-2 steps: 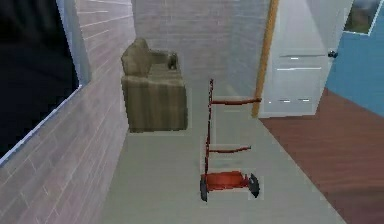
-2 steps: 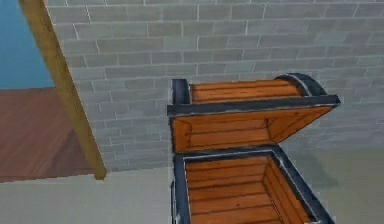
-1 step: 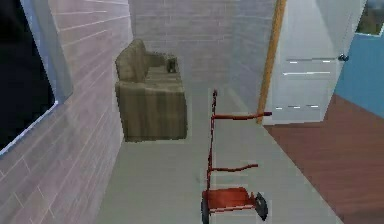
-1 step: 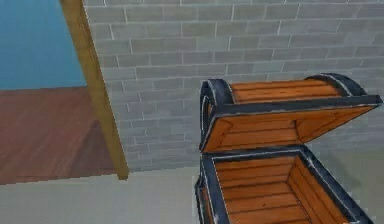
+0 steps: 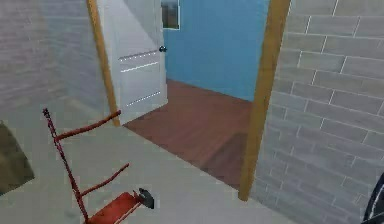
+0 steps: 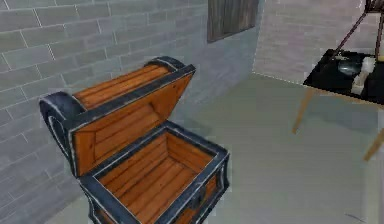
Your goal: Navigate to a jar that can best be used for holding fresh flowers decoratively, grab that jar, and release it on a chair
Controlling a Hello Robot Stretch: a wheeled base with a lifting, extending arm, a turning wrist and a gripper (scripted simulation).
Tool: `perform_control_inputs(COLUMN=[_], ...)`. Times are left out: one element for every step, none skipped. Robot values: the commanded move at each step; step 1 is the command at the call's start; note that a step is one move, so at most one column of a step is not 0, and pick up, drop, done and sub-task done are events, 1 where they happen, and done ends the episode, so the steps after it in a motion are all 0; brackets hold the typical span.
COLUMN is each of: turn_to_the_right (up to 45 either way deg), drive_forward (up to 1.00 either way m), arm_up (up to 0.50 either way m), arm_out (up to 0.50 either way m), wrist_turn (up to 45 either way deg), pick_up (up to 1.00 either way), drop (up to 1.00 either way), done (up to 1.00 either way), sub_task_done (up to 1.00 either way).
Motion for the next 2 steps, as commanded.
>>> perform_control_inputs(turn_to_the_right=[0.0, 12.0], drive_forward=[1.0, 0.0], arm_up=[0.0, 0.0], arm_out=[0.0, 0.0], wrist_turn=[0.0, 0.0], pick_up=[0.0, 0.0], drop=[0.0, 0.0], done=[0.0, 0.0], sub_task_done=[0.0, 0.0])
